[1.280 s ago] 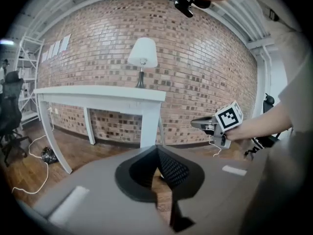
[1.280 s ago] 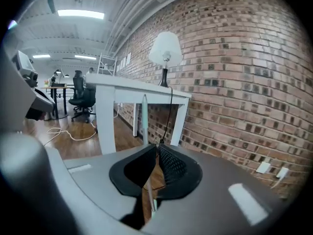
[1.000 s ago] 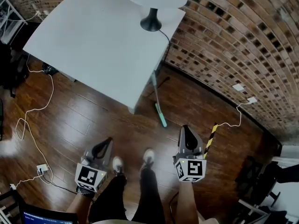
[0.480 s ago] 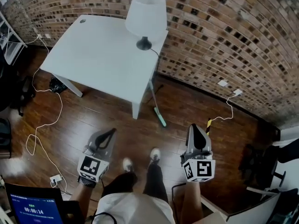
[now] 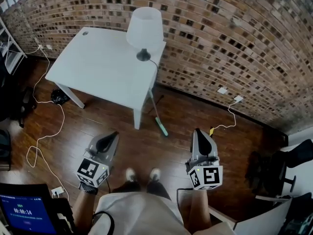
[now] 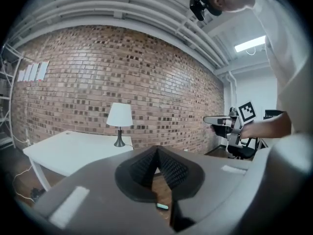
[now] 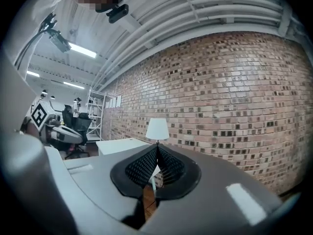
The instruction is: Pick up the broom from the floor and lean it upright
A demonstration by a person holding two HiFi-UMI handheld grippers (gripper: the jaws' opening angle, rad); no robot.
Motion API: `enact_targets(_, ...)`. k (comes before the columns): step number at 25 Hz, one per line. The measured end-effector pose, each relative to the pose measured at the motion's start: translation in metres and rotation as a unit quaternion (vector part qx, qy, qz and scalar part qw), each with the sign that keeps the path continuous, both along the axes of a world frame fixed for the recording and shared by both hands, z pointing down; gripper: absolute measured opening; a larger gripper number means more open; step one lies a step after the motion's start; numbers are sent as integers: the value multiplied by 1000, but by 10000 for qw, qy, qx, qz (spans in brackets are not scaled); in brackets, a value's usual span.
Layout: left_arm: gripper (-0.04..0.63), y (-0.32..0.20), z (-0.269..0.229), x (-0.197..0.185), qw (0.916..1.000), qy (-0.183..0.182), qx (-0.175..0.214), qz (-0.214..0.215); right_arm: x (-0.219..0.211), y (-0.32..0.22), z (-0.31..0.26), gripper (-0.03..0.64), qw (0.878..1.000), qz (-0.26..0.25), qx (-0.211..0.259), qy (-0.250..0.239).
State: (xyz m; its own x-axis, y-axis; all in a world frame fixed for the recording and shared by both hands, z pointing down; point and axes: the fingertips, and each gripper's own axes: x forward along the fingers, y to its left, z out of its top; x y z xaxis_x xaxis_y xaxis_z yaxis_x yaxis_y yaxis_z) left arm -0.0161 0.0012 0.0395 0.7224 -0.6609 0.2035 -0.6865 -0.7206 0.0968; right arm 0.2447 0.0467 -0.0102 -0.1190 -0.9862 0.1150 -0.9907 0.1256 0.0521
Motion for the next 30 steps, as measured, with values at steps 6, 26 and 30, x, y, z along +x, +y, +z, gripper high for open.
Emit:
enact_targets(6,-2,-9,-32,12,9991,-36,294,-293,13,1,-20,14,9999,-51,49,-156)
enact_targets(26,0,15,-45,5,9984,4,477,-286,5,28,-18,14,9987,-87,-238,-441)
enact_targets(30,0,29,-36,-3,9993,-91,347,-99,-9,46,-20,14,9986,-1,-302,-429)
